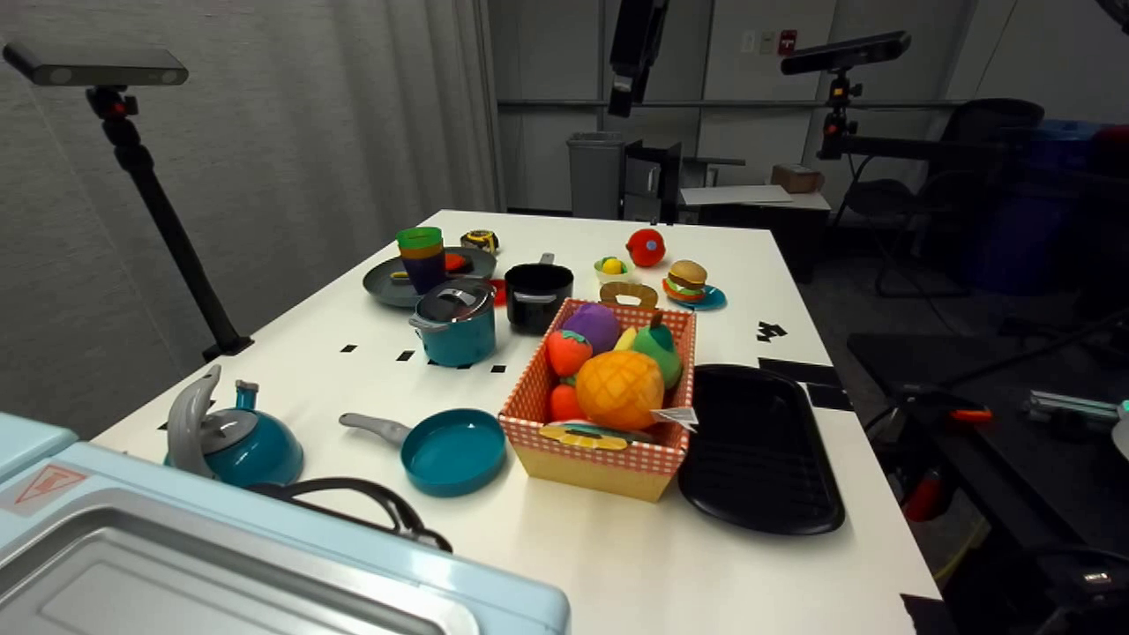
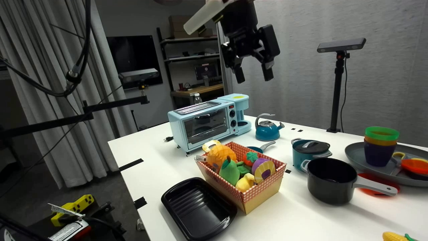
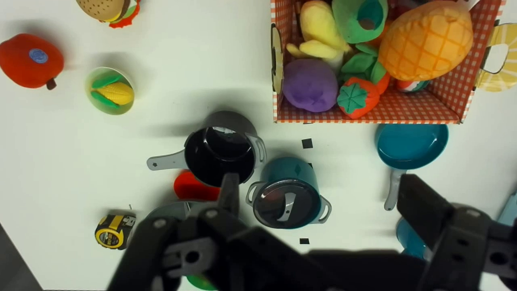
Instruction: Move the lid from the blue pot to the black pot
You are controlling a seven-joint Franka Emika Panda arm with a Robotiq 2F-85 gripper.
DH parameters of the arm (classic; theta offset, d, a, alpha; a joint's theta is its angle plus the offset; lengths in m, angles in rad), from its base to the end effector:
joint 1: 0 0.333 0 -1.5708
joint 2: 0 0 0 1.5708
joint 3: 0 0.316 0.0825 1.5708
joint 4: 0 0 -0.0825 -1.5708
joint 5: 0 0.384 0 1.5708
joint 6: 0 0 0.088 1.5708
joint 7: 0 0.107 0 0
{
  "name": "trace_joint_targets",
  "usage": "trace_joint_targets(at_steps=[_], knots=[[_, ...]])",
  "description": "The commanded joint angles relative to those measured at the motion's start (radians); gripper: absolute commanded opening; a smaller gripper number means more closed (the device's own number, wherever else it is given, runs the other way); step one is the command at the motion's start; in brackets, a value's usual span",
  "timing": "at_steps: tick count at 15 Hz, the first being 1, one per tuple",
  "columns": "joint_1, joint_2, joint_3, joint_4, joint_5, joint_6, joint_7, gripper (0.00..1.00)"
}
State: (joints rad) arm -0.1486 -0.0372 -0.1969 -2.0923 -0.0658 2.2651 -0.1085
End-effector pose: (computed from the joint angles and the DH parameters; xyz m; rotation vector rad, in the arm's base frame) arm 0.5236 -0.1912 0.4594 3.0188 -0.3042 0.2943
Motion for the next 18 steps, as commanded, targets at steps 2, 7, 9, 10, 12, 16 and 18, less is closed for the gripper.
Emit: trace_joint_targets(at_steps=[2,7,9,10,12,16,18], knots=[[-0.012,0.081,0.006,0.041,-0.001,0.039,0.013,1.00],[0.000,0.240,0.021,0.134,-0.009,0.125,0.068,1.00],[0.005,0.315,0.027,0.202,-0.011,0.146,0.099,1.00],[0.008,0.352,0.031,0.240,-0.015,0.152,0.117,1.00],[0.017,0.425,0.034,0.325,-0.029,0.145,0.154,1.00],[0.040,0.554,0.020,0.493,-0.065,0.119,0.230,1.00],[0.026,0.504,0.036,0.415,-0.048,0.145,0.198,1.00]])
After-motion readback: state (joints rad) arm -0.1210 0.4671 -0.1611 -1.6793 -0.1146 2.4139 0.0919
